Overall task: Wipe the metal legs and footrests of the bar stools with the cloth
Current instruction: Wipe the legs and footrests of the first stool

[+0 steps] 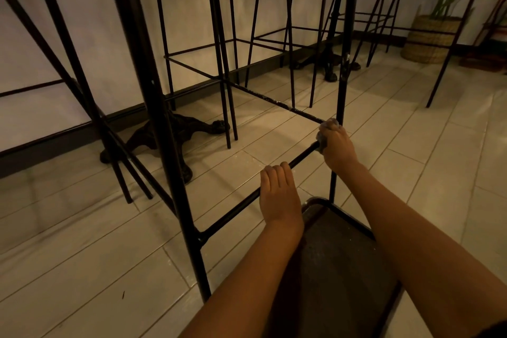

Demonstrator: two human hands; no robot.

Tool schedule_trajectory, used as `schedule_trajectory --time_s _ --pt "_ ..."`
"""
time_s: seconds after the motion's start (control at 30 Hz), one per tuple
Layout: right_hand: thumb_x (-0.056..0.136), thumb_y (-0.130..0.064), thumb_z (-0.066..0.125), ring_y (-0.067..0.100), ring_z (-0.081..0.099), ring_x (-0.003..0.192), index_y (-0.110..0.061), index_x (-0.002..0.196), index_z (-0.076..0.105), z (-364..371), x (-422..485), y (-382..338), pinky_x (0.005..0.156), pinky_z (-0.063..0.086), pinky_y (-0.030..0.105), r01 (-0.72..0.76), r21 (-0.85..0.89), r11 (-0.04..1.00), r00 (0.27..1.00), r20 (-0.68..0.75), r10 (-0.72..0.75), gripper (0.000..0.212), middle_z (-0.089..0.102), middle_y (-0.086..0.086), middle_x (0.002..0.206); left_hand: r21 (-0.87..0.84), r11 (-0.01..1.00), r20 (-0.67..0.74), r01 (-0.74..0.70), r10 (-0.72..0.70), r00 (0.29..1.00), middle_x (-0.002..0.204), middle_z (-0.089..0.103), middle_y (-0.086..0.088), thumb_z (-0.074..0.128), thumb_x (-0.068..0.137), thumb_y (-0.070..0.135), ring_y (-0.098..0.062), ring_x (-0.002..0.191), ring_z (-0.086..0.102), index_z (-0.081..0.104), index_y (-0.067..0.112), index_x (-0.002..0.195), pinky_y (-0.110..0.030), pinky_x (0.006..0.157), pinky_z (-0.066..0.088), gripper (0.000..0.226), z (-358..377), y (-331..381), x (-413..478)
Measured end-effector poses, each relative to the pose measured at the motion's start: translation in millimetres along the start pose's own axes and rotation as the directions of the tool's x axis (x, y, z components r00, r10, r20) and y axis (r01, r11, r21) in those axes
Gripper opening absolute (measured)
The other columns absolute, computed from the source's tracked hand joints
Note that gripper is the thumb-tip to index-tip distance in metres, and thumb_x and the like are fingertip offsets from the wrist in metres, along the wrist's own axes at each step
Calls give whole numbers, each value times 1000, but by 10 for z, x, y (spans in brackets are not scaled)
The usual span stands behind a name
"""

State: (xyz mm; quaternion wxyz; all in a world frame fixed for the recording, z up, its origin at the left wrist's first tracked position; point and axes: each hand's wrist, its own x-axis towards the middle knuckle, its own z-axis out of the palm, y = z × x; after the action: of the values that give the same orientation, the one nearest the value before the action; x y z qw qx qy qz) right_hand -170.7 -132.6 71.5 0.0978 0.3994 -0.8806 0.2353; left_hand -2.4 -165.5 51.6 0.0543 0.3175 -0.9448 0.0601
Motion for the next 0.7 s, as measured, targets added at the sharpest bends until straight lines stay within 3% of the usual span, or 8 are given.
schedule_trajectory --time_s 0.23,0.33,0.4,0.53,0.7 --pt "82 -12 63 28 35 129 -3 91 63 67 30 88 109 25 32 5 -45 999 989 149 1 13 59 9 107 -4 1000 -26 11 -11 1000 149 16 -19 52 91 34 -32 138 16 -3 -1 143 -39 116 7 83 26 10 -6" --pt "80 -11 65 27 36 129 -2 95 61 53 57 132 111 20 29 -3 -32 999 993 118 7 18 57 10 113 -2 1000 -45 6 -6 999 148 18 -18 51 91 32 -32 138 17 -2 -1 143 -39 116 8 81 47 16 -6" --pt "81 -8 64 29 32 133 0 102 60 35 52 130 111 24 33 -1 -58 998 998 68 5 23 54 13 123 3 1000 -45 2 -2 999 148 19 -19 52 91 28 -32 138 18 -2 -1 143 -39 116 8 80 64 14 -3" --pt "82 -8 62 29 34 131 -3 98 62 28 -25 42 108 33 37 29 -94 995 997 80 -21 17 57 11 114 19 1000 -86 17 -15 996 147 23 -17 50 92 28 -31 137 21 1 0 143 -38 115 10 76 92 14 9" --pt "84 -11 61 28 36 129 -2 98 62 0 -38 31 109 31 36 58 -84 995 990 137 -46 16 57 11 114 28 1000 -114 11 -7 993 146 25 -15 50 91 29 -29 136 24 4 1 143 -37 115 12 75 108 22 13"
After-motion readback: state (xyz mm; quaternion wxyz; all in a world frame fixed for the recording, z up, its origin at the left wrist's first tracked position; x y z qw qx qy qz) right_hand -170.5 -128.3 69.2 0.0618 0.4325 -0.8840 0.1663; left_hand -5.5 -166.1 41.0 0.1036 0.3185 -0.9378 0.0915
